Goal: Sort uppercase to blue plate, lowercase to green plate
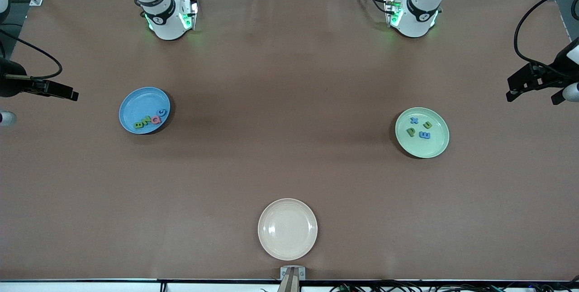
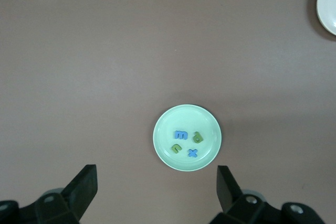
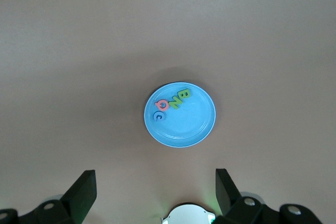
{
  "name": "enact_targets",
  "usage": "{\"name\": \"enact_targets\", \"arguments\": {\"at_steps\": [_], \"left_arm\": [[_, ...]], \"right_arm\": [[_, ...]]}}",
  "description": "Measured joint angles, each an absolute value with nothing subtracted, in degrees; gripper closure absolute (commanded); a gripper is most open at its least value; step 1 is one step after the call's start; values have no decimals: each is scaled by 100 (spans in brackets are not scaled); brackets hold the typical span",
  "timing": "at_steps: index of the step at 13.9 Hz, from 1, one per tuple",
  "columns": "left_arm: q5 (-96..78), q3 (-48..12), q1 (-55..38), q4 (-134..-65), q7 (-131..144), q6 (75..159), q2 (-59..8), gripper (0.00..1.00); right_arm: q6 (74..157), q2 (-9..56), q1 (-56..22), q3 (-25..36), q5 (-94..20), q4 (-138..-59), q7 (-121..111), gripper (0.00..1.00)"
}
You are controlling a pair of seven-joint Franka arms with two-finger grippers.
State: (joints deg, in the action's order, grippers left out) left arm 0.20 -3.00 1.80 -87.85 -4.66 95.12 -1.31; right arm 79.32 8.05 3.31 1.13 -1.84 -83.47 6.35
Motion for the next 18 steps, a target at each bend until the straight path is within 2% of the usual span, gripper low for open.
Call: {"name": "enact_targets", "arguments": {"at_steps": [6, 18], "left_arm": [[-8, -300, 180, -8784, -466, 8917, -133, 0], [-8, -284, 180, -8784, -466, 8867, -134, 0]], "right_arm": [[7961, 805, 134, 372, -184, -8352, 632, 0], [8004, 777, 110, 434, -185, -8067, 633, 0]]}}
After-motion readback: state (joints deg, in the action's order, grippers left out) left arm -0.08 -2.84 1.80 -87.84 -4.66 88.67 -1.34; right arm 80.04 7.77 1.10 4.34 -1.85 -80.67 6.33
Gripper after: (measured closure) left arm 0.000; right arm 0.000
